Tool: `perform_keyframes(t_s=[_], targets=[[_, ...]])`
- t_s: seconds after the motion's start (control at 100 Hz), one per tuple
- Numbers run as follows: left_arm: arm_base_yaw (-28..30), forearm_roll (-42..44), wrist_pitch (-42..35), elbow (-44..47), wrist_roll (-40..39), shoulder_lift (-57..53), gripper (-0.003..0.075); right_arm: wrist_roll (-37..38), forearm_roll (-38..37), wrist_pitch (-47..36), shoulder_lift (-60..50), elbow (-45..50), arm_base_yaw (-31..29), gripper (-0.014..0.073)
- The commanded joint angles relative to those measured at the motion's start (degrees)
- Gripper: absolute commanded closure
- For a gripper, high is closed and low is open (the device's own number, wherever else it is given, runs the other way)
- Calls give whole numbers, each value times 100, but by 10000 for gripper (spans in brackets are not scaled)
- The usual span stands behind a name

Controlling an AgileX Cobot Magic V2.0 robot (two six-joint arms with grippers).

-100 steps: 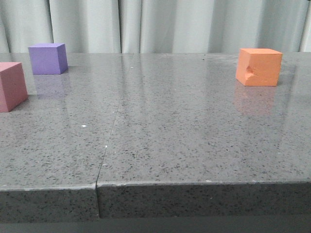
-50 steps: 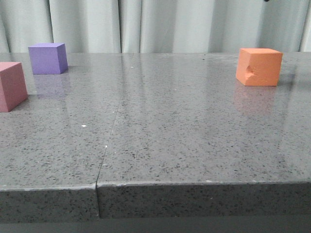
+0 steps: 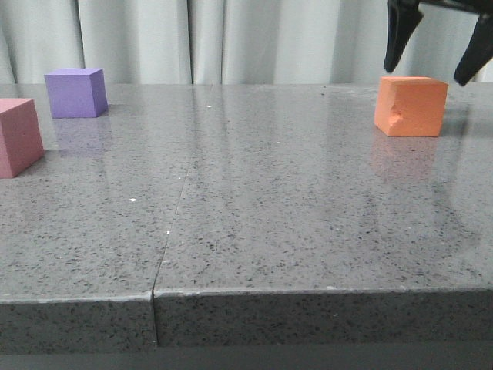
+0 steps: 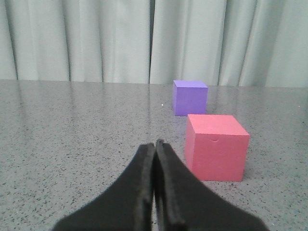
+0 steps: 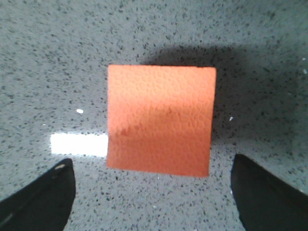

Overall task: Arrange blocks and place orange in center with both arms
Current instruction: 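Lower the right gripper over the orange cube and close on it, then lift the orange cube and carry it toward the table center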

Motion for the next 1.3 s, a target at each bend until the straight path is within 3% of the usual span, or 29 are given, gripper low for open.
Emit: perform_keyframes(t_s=[0.0, 0.31, 0.41, 0.55, 0.65, 1.01, 1.29], targets=[[2, -39, -466, 231, -11, -163, 741, 5, 32, -189, -168, -174, -12, -52], [2, -39, -466, 231, -11, -163, 741, 5, 32, -236, 164, -174, -12, -36], [2, -39, -466, 231, -11, -163, 741, 5, 32, -248, 192, -174, -12, 82], [2, -39, -466, 231, -11, -163, 741, 0, 32, -423, 192, -174, -12, 321], [2, -39, -466, 231, -11, -163, 741, 0, 32, -446, 192, -174, -12, 383], [2, -39, -466, 231, -11, -163, 741, 0, 189, -300, 192, -195, -12, 391], [2, -39, -466, 231, -11, -163, 741, 0, 519, 252, 192, -843, 127, 391]])
